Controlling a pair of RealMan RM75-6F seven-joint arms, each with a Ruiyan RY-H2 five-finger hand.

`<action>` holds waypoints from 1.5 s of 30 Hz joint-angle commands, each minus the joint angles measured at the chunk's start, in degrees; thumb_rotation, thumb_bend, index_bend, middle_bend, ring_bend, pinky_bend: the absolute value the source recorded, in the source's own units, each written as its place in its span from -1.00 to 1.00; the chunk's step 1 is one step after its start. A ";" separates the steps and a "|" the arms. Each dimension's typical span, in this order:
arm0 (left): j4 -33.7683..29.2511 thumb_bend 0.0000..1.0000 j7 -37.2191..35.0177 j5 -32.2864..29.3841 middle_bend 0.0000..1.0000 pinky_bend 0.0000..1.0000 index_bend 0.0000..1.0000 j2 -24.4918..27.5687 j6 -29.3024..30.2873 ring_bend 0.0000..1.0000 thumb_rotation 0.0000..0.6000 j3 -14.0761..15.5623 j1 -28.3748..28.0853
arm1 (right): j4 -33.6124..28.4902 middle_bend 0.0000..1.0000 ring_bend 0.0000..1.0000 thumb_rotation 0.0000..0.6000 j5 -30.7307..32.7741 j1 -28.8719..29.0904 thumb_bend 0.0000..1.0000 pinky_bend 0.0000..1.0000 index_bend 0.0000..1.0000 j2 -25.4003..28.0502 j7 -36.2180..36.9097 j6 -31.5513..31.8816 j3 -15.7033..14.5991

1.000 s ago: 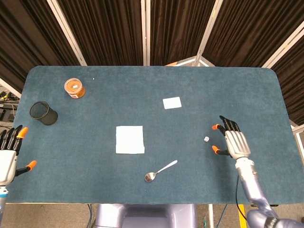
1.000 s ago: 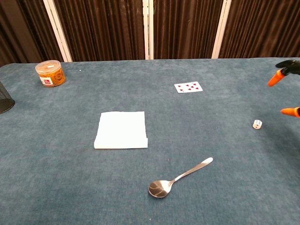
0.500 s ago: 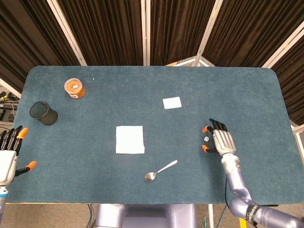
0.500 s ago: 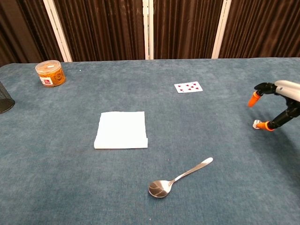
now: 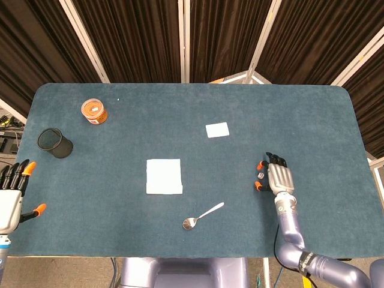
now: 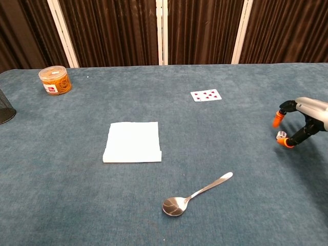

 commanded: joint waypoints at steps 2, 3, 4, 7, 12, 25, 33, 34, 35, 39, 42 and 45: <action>0.01 -0.92 0.06 0.11 -1.00 -1.00 -1.00 -0.05 -0.07 -1.00 1.00 0.04 -0.09 | 1.36 -0.85 -1.00 1.00 1.93 0.62 -0.56 -1.00 -0.12 -1.20 -1.35 0.67 0.64; 0.01 -0.92 0.10 0.16 -1.00 -1.00 -1.00 -0.07 -0.08 -1.00 1.00 0.07 -0.12 | 1.64 -0.85 -1.00 1.00 2.08 0.67 -0.55 -1.00 -0.12 -1.34 -1.37 0.71 0.70; 0.03 -0.92 0.16 0.26 -1.00 -1.00 -1.00 -0.11 -0.07 -1.00 1.00 0.07 -0.17 | 2.01 -0.85 -1.00 1.00 2.30 0.73 -0.55 -1.00 -0.11 -1.52 -1.46 0.78 0.76; 0.01 -0.92 0.19 0.39 -1.00 -1.00 -1.00 -0.13 -0.06 -1.00 1.00 0.09 -0.23 | 2.41 -0.83 -1.00 1.00 2.54 0.81 -0.54 -1.00 -0.09 -1.73 -1.50 0.85 0.87; 0.11 -0.92 0.14 0.58 -1.00 -1.00 -1.00 -0.23 -0.09 -1.00 1.00 0.17 -0.33 | 2.57 -0.79 -1.00 1.00 2.93 0.82 -0.51 -1.00 -0.02 -1.75 -1.45 0.75 0.97; 0.16 -0.92 -0.01 1.11 -1.00 -1.00 -1.00 -0.32 0.20 -1.00 1.00 0.38 -0.36 | 3.18 -0.76 -1.00 1.00 3.20 1.22 -0.47 -1.00 0.01 -2.60 -0.87 0.04 1.03; 0.38 -0.92 -0.03 1.32 -1.00 -1.00 -1.00 -0.48 0.26 -1.00 1.00 0.55 -0.35 | 4.33 -0.62 -1.00 1.00 2.47 1.26 -0.24 -1.00 0.17 -3.22 0.22 0.00 1.10; 0.40 -0.92 -0.02 1.33 -1.00 -1.00 -1.00 -0.48 0.25 -1.00 1.00 0.56 -0.35 | 4.11 -0.61 -1.00 1.00 2.21 1.19 -0.24 -1.00 0.18 -3.07 0.41 0.18 1.16; 0.42 -0.92 -0.04 1.34 -1.00 -1.00 -1.00 -0.49 0.26 -1.00 1.00 0.57 -0.36 | 3.74 -0.61 -1.00 1.00 1.85 1.10 -0.24 -1.00 0.18 -2.82 0.63 0.44 1.22; 0.41 -0.92 -0.14 1.37 -1.00 -1.00 -1.00 -0.49 0.57 -1.00 1.00 0.48 -0.27 | -0.76 -0.60 -1.00 1.00 -1.84 0.42 -0.24 -1.00 0.20 -0.17 1.73 3.73 1.91; 0.35 -0.92 -0.24 1.51 -1.00 -1.00 -1.00 -0.43 0.79 -1.00 1.00 0.47 -0.23 | -5.18 -0.60 -1.00 1.00 -4.76 -0.18 -0.24 -1.00 0.20 2.43 1.73 6.40 2.16; 0.33 -0.92 -0.30 1.54 -1.00 -1.00 -1.00 -0.38 0.90 -1.00 1.00 0.48 -0.17 | -9.78 -0.60 -1.00 1.00 -7.77 -0.96 -0.25 -1.00 0.19 5.40 1.10 9.26 2.15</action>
